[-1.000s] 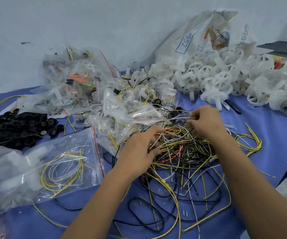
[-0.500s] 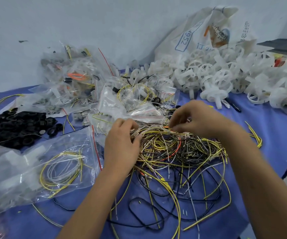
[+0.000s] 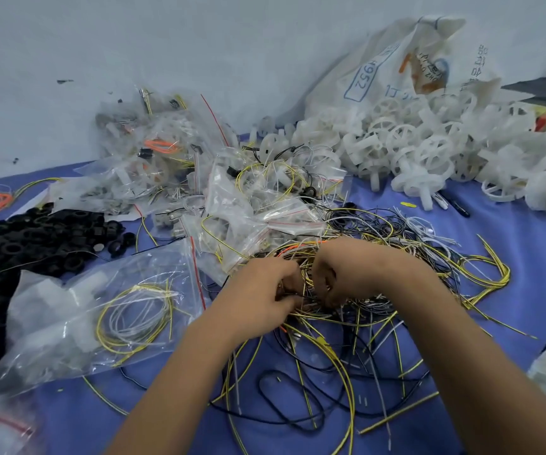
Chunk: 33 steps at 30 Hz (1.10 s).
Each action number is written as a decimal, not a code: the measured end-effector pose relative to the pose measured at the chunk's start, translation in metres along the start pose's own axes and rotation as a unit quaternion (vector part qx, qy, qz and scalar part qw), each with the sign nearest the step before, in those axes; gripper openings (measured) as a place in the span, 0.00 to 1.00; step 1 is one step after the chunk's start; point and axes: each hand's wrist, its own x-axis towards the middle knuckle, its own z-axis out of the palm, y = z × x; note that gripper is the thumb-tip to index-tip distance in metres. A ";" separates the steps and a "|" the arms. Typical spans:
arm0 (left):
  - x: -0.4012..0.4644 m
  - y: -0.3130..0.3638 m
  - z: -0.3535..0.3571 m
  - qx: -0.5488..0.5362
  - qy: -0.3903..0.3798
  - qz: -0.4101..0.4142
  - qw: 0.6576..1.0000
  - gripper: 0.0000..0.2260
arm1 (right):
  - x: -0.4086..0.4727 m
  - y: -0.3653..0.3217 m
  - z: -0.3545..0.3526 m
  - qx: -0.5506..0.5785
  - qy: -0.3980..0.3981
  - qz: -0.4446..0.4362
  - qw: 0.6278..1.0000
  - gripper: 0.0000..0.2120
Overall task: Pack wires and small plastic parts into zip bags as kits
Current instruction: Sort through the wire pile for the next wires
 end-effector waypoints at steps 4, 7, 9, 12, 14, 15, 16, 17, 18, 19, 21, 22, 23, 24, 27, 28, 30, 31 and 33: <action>-0.007 -0.007 -0.011 -0.055 -0.040 -0.034 0.997 0.08 | 0.000 0.007 -0.003 0.031 0.010 0.004 0.999 0.10; -0.012 -0.011 -0.018 -0.059 -0.048 -0.047 0.996 0.05 | -0.003 0.011 -0.007 0.022 0.006 0.001 1.000 0.08; -0.013 -0.009 -0.019 -0.040 -0.007 -0.031 0.999 0.07 | -0.007 0.012 -0.014 0.031 -0.008 -0.006 0.999 0.05; -0.007 -0.001 -0.018 -0.001 0.158 0.013 0.987 0.07 | -0.003 0.012 -0.025 0.091 0.137 -0.017 0.986 0.06; 0.001 0.007 -0.019 0.053 0.248 0.022 0.967 0.05 | 0.011 0.011 -0.031 0.129 0.318 0.018 0.939 0.06; 0.008 0.010 -0.019 0.080 0.278 0.020 0.957 0.04 | 0.020 0.009 -0.033 0.124 0.374 0.047 0.918 0.06; 0.014 0.012 -0.021 0.106 0.296 0.011 0.949 0.04 | 0.031 0.007 -0.034 0.104 0.392 0.073 0.911 0.08; 0.021 0.013 -0.023 0.131 0.299 -0.007 0.945 0.05 | 0.042 0.003 -0.034 0.079 0.379 0.085 0.918 0.13; 0.027 0.014 -0.024 0.155 0.291 -0.036 0.943 0.08 | 0.053 -0.002 -0.034 0.058 0.340 0.080 0.935 0.18; 0.033 0.014 -0.025 0.170 0.272 -0.075 0.944 0.13 | 0.064 -0.008 -0.031 0.055 0.295 0.056 0.952 0.22; 0.041 0.013 -0.027 0.167 0.220 -0.164 0.947 0.22 | 0.084 -0.025 -0.021 0.059 0.200 -0.004 0.978 0.24; 0.044 0.011 -0.028 0.159 0.186 -0.204 0.948 0.25 | 0.094 -0.032 -0.013 0.043 0.162 -0.021 0.986 0.25; 0.045 0.007 -0.028 0.153 0.149 -0.235 0.948 0.26 | 0.102 -0.036 -0.007 0.021 0.139 -0.024 0.990 0.25; 0.045 0.004 -0.028 0.151 0.115 -0.258 0.947 0.25 | 0.109 -0.038 -0.005 0.011 0.130 -0.023 0.991 0.25; 0.045 -0.006 -0.024 0.146 0.059 -0.302 0.940 0.26 | 0.112 -0.031 -0.013 0.147 0.097 -0.053 0.983 0.21; 0.045 -0.007 -0.022 0.147 0.057 -0.311 0.937 0.27 | 0.110 -0.025 -0.018 0.250 0.087 -0.066 0.962 0.18; 0.046 -0.010 -0.018 0.154 0.056 -0.320 0.933 0.26 | 0.108 -0.013 -0.025 0.407 0.137 -0.052 0.902 0.11; 0.047 -0.011 -0.017 0.158 0.055 -0.318 0.933 0.25 | 0.108 -0.006 -0.028 0.416 0.204 -0.028 0.886 0.09; 0.049 -0.015 -0.013 0.173 0.051 -0.305 0.935 0.25 | 0.112 0.006 -0.033 0.368 0.355 0.031 0.859 0.10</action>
